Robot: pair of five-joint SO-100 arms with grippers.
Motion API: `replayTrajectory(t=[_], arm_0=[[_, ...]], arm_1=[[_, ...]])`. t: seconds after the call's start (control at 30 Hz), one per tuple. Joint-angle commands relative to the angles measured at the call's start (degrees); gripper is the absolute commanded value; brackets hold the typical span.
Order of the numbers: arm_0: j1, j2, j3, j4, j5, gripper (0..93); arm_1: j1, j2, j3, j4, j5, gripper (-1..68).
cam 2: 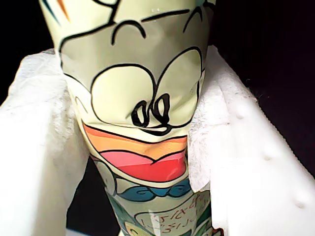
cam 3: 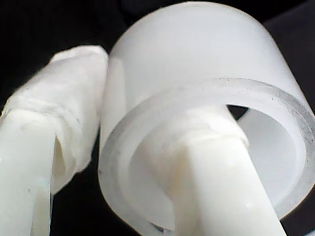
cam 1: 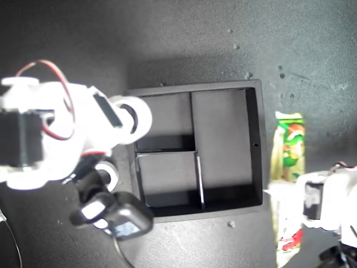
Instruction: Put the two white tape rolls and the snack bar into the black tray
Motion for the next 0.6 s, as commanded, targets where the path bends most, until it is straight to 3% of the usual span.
replayTrajectory(t=[0.0, 0.17, 0.57], arm_0=[[1.14, -8.61, -13.62, 3.60, 0.26, 0.1], [2.46, -27.86, -40.69, 13.62, 0.70, 0.1], [1.58, -29.88, -35.68, 13.62, -2.20, 0.1]], arm_1=[[0.88, -11.34, -16.44, -1.32, -1.05, 6.0], [1.41, -17.93, -21.80, -4.75, -0.09, 6.2], [1.05, -17.93, -20.21, -2.72, 1.85, 6.0]])
